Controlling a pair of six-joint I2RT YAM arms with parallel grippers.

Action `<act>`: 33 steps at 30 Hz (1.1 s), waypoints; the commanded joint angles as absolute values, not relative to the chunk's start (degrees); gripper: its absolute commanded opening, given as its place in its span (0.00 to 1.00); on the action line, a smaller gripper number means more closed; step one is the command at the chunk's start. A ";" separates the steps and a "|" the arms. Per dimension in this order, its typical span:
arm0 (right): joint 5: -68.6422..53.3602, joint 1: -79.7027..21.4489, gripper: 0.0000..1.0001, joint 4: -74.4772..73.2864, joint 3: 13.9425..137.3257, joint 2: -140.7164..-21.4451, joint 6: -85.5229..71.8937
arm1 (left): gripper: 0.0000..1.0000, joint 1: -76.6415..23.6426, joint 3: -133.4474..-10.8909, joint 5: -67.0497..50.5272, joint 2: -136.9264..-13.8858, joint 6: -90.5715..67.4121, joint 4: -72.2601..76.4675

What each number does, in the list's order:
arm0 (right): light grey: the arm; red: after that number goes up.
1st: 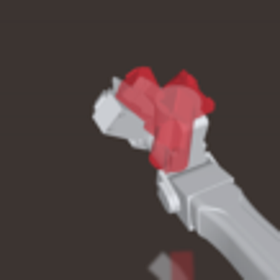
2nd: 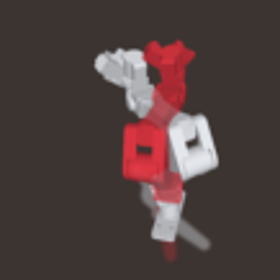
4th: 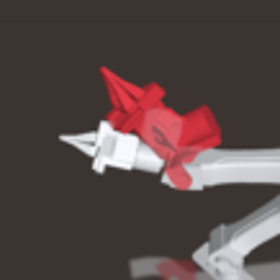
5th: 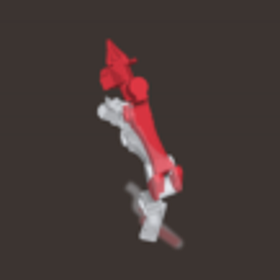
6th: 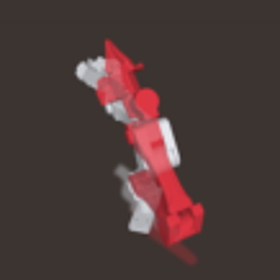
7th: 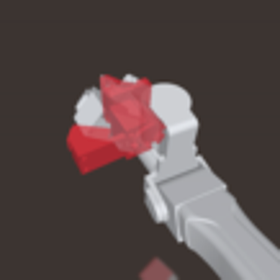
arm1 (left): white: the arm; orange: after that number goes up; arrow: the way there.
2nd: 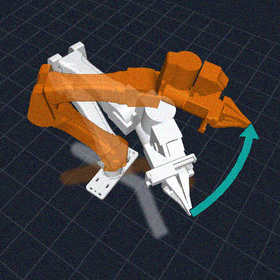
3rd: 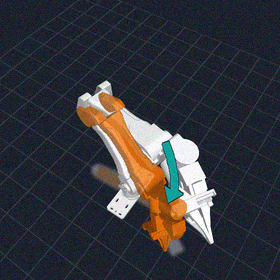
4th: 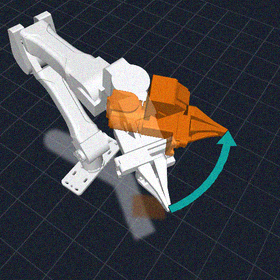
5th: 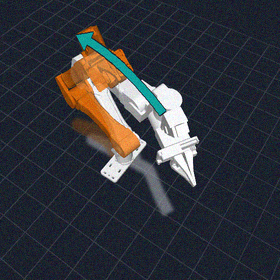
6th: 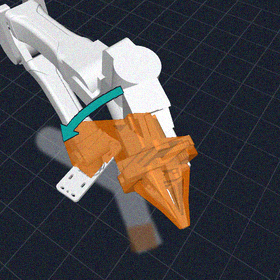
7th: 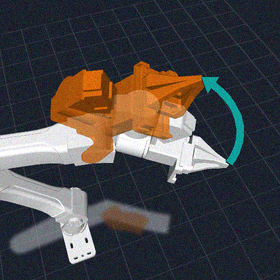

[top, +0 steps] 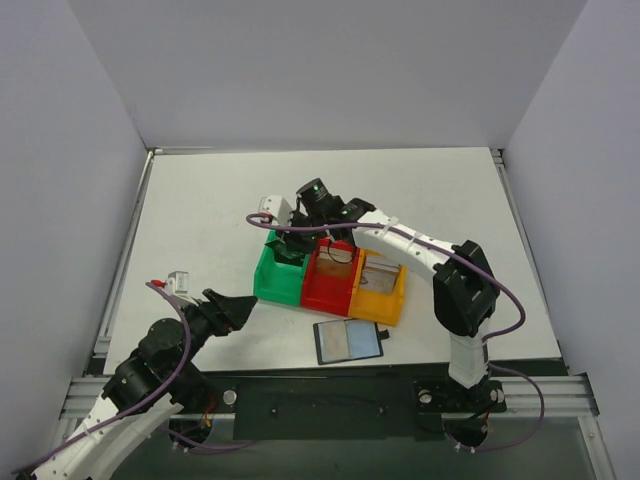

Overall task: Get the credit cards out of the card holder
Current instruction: Place the credit card in the storage box.

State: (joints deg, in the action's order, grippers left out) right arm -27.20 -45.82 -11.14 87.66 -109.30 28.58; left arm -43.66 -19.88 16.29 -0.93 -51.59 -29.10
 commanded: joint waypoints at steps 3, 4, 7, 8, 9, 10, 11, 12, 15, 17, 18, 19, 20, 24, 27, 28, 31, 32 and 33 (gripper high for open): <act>-26.81 -46.05 0.00 -25.37 96.67 -109.86 31.11 | 0.81 -43.42 -20.13 15.82 -1.49 -51.15 -26.63; -26.72 -46.05 0.00 -26.62 98.51 -110.47 31.29 | 0.81 -43.42 -19.95 15.73 -1.58 -51.33 -26.46; -25.06 -46.67 0.00 -31.36 101.42 -111.71 31.99 | 0.80 -43.42 -19.78 15.38 -2.19 -51.42 -25.93; -24.00 -47.10 0.00 -32.51 102.90 -112.41 32.25 | 0.80 -43.50 -19.78 15.21 -2.37 -51.42 -25.93; -22.08 -47.98 0.00 -34.09 103.53 -112.76 33.04 | 0.80 -43.51 -19.78 15.21 -2.63 -51.50 -25.84; -21.28 -48.34 0.00 -34.19 103.97 -112.59 33.22 | 0.80 -43.51 -19.86 15.21 -2.72 -51.42 -25.84; -21.27 -48.69 0.00 -34.10 103.80 -112.24 32.87 | 0.80 -43.51 -19.95 15.29 -2.90 -51.42 -25.84; -21.53 -48.69 0.00 -34.10 103.71 -111.37 31.74 | 0.80 -43.42 -20.04 15.47 -2.90 -51.24 -25.58; -23.46 -49.13 0.00 -32.52 101.44 -108.29 28.84 | 0.80 -43.51 -20.21 15.64 -2.64 -50.89 -24.44; -23.91 -49.57 0.00 -32.61 100.73 -105.39 25.50 | 0.87 -43.42 -20.39 14.86 -2.20 -49.66 -22.68; -25.04 -49.74 0.00 -32.87 100.37 -103.12 22.88 | 0.89 -43.50 -20.56 14.24 -1.94 -48.44 -21.11; -25.57 -49.75 0.00 -32.96 99.15 -102.05 21.72 | 0.93 -43.42 -20.65 13.46 -0.98 -46.95 -20.05; -27.14 -49.75 0.00 -32.96 98.18 -99.00 19.10 | 0.95 -43.42 -20.57 12.84 -0.53 -46.24 -17.95; -31.10 -50.71 0.00 -33.74 92.47 -89.58 14.08 | 0.97 -43.51 -21.00 10.82 2.72 -43.25 -12.23; -34.88 -51.24 0.00 -36.73 90.88 -84.65 9.87 | 0.97 -43.51 -21.97 4.34 1.68 -40.88 -6.53; -37.50 -51.41 0.00 -38.65 90.97 -84.12 9.06 | 0.97 -43.59 -22.32 2.22 0.19 -40.43 -5.29; -43.74 -51.68 0.00 -39.99 89.22 -80.79 4.59 | 0.97 -43.59 -24.07 -10.85 -6.48 -40.17 3.65; -44.81 -51.77 0.00 -40.08 88.08 -80.08 4.05 | 0.97 -43.59 -25.13 -13.68 -9.38 -40.86 4.91; -46.04 -52.20 0.00 -40.17 87.46 -78.94 3.17 | 0.97 -43.51 -25.40 -18.06 -11.06 -41.30 7.71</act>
